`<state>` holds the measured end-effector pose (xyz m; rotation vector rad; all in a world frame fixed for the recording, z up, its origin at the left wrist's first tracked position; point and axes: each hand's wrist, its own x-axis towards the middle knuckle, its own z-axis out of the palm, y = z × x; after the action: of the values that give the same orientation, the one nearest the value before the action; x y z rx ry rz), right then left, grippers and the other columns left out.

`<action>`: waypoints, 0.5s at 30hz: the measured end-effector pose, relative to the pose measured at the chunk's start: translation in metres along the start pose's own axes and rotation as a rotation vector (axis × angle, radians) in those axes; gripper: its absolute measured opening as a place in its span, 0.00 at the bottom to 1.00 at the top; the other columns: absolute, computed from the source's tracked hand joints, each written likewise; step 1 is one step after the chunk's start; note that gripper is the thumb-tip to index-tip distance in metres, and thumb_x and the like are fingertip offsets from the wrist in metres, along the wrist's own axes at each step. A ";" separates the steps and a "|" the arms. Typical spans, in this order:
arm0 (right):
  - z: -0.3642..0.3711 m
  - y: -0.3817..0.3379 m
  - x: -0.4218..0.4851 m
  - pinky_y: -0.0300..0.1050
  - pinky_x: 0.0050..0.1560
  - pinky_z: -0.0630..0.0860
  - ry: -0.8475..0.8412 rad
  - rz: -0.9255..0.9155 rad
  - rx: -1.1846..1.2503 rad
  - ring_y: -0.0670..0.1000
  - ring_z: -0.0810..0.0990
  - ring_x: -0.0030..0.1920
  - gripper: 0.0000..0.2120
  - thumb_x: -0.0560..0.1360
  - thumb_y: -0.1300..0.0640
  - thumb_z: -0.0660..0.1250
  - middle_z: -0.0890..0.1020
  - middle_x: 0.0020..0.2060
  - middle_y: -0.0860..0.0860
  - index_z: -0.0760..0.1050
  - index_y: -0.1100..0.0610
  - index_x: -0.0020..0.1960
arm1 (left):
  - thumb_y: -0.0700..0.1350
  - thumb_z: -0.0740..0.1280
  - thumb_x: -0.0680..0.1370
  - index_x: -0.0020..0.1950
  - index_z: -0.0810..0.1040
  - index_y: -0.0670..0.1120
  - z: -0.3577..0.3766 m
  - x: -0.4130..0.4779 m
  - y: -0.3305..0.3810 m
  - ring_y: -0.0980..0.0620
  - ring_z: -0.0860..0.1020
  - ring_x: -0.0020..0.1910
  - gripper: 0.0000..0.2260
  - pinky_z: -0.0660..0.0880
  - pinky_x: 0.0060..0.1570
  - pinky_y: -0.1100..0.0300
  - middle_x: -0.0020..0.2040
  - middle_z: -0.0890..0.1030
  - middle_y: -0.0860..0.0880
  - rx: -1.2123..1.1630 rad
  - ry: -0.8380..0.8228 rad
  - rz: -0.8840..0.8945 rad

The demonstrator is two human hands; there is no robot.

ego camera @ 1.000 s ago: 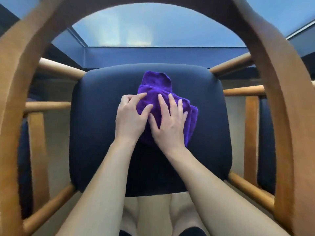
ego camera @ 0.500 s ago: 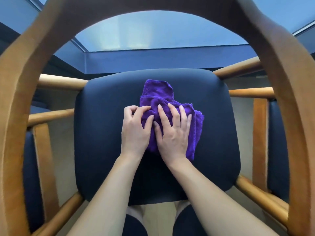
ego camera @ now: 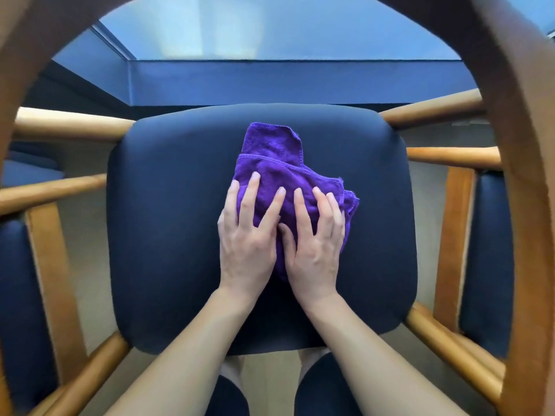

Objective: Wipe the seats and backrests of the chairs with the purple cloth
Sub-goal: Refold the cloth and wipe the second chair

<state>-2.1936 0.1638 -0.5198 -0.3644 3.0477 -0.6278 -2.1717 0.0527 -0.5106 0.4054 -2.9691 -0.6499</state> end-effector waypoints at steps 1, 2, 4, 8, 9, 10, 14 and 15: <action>0.003 -0.001 0.005 0.65 0.69 0.65 0.028 -0.006 -0.014 0.63 0.67 0.72 0.21 0.81 0.52 0.65 0.73 0.69 0.61 0.72 0.57 0.72 | 0.37 0.66 0.79 0.70 0.77 0.50 0.003 0.003 -0.001 0.34 0.68 0.72 0.20 0.71 0.62 0.41 0.74 0.70 0.41 0.015 0.016 -0.016; 0.005 -0.001 0.009 0.64 0.68 0.67 0.049 -0.011 -0.023 0.63 0.69 0.70 0.20 0.81 0.52 0.65 0.74 0.67 0.61 0.73 0.57 0.72 | 0.37 0.66 0.79 0.69 0.77 0.51 0.005 0.006 -0.001 0.34 0.69 0.70 0.19 0.72 0.60 0.42 0.73 0.71 0.41 0.027 0.032 -0.018; 0.008 -0.002 0.013 0.63 0.66 0.69 0.074 -0.023 -0.021 0.62 0.70 0.68 0.19 0.81 0.52 0.64 0.76 0.65 0.61 0.74 0.56 0.71 | 0.37 0.64 0.80 0.69 0.77 0.51 0.009 0.010 -0.002 0.35 0.69 0.69 0.19 0.71 0.60 0.43 0.72 0.71 0.42 0.038 0.055 -0.002; 0.011 -0.001 0.027 0.63 0.66 0.69 0.103 -0.058 0.005 0.62 0.72 0.66 0.18 0.81 0.55 0.65 0.77 0.64 0.61 0.75 0.58 0.70 | 0.37 0.64 0.80 0.68 0.78 0.49 0.012 0.021 -0.004 0.36 0.70 0.68 0.18 0.70 0.60 0.44 0.72 0.72 0.42 0.041 0.093 0.000; 0.012 -0.001 0.031 0.63 0.66 0.69 0.107 -0.061 0.011 0.61 0.72 0.66 0.18 0.81 0.56 0.65 0.77 0.63 0.61 0.75 0.58 0.70 | 0.37 0.65 0.80 0.68 0.78 0.49 0.012 0.025 -0.004 0.36 0.70 0.67 0.18 0.70 0.60 0.44 0.71 0.73 0.42 0.044 0.100 0.000; 0.012 -0.001 0.034 0.63 0.66 0.69 0.111 -0.066 0.014 0.61 0.72 0.66 0.18 0.81 0.56 0.65 0.77 0.64 0.61 0.75 0.58 0.69 | 0.37 0.65 0.80 0.68 0.79 0.49 0.013 0.029 -0.004 0.36 0.71 0.67 0.17 0.71 0.60 0.45 0.71 0.73 0.42 0.046 0.106 0.002; 0.013 -0.001 0.038 0.63 0.66 0.70 0.122 -0.072 0.036 0.61 0.72 0.66 0.17 0.82 0.55 0.63 0.77 0.64 0.60 0.75 0.58 0.69 | 0.38 0.66 0.79 0.68 0.79 0.49 0.014 0.031 -0.004 0.36 0.72 0.66 0.17 0.71 0.60 0.45 0.71 0.74 0.42 0.044 0.127 -0.006; 0.012 -0.002 0.037 0.63 0.66 0.70 0.121 -0.066 0.039 0.60 0.72 0.66 0.17 0.82 0.55 0.62 0.77 0.64 0.60 0.75 0.58 0.69 | 0.37 0.66 0.79 0.68 0.79 0.49 0.013 0.031 -0.004 0.36 0.72 0.67 0.18 0.71 0.60 0.44 0.71 0.74 0.42 0.042 0.124 -0.011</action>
<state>-2.2284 0.1488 -0.5291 -0.4444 3.1433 -0.7383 -2.2021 0.0466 -0.5238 0.4488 -2.8689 -0.5436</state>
